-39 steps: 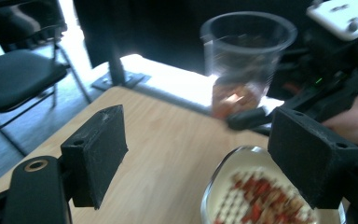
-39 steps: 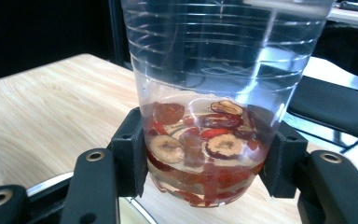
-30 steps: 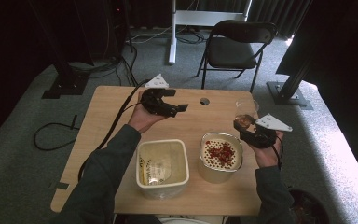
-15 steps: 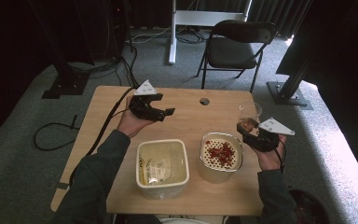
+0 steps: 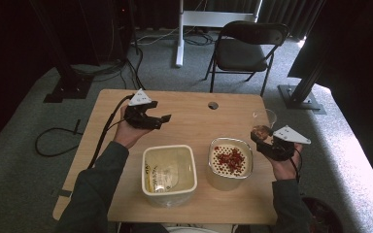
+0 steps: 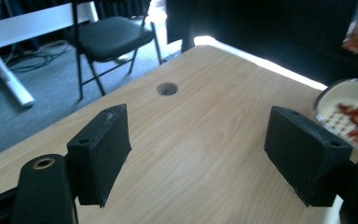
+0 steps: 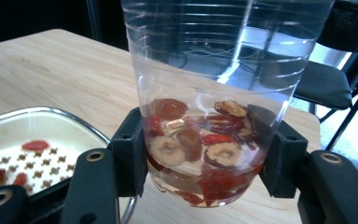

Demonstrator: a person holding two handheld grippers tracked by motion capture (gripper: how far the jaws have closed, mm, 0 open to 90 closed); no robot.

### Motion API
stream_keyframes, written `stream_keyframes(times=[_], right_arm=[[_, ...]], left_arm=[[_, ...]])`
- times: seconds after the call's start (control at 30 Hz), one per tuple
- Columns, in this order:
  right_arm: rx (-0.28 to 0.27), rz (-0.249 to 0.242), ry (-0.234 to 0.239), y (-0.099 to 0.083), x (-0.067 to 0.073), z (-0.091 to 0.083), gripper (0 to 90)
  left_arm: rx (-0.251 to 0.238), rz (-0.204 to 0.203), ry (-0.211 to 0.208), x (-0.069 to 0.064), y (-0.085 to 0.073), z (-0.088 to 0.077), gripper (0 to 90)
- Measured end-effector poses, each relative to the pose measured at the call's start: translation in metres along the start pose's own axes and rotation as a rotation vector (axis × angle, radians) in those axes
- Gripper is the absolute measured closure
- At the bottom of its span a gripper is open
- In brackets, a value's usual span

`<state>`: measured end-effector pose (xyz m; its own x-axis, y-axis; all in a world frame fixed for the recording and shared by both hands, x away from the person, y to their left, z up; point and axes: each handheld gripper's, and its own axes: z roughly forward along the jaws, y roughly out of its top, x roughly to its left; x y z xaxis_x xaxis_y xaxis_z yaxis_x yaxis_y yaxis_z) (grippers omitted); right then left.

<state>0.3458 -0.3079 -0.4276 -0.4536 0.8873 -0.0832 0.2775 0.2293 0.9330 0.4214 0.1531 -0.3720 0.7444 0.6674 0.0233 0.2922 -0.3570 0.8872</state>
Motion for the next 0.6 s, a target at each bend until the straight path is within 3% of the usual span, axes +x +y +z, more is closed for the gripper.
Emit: stream_keyframes(times=[0.2, 0.33, 0.6], right_arm=[[0.010, -0.014, -0.016, -0.007, -0.003, -0.006, 43.0], [0.019, -0.031, -0.022, -0.011, -0.003, -0.011, 43.0], [0.042, -0.056, -0.041, -0.020, -0.007, -0.022, 43.0]], left_arm=[[-0.003, -0.058, 0.037, 0.011, -0.024, -0.006, 23.2], [-0.003, -0.122, 0.056, 0.021, -0.044, -0.009, 23.4], [0.028, -0.177, 0.101, 0.029, -0.080, -0.015, 23.6]])
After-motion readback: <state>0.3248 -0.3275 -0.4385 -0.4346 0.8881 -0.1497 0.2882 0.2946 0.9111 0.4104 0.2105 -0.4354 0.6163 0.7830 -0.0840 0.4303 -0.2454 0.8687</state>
